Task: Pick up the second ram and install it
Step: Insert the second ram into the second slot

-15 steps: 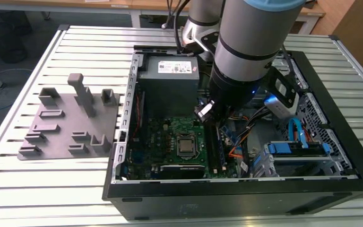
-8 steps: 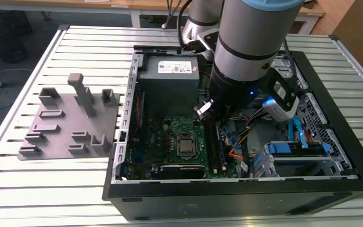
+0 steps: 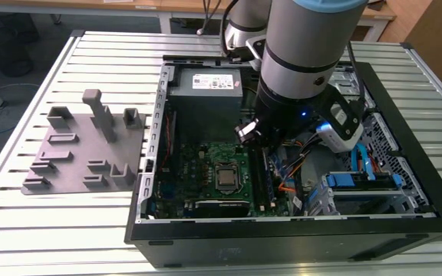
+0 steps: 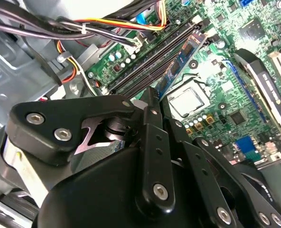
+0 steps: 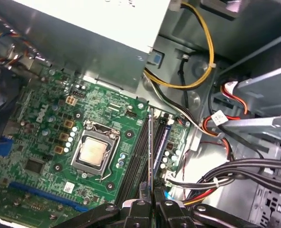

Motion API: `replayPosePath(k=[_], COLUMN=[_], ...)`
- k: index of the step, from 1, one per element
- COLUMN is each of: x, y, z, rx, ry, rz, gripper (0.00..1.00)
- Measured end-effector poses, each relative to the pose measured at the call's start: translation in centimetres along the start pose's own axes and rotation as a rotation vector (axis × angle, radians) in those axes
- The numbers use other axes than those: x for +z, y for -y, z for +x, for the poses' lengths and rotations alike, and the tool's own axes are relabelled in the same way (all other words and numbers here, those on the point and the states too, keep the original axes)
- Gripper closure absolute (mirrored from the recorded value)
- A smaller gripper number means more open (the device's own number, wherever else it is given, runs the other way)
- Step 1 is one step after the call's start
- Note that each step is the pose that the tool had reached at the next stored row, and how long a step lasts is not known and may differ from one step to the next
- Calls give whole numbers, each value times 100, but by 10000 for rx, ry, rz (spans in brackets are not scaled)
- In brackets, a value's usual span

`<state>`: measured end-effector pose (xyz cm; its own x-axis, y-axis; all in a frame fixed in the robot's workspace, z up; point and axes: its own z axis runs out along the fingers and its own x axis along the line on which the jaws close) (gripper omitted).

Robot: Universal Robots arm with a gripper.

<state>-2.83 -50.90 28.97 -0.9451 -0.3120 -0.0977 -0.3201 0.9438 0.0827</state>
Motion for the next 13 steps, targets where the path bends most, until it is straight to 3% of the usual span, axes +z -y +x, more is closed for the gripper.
replayPosePath(k=[13], x=[1], y=[0], z=[0], rx=[1303], ry=[108], rz=[128], gripper=[86])
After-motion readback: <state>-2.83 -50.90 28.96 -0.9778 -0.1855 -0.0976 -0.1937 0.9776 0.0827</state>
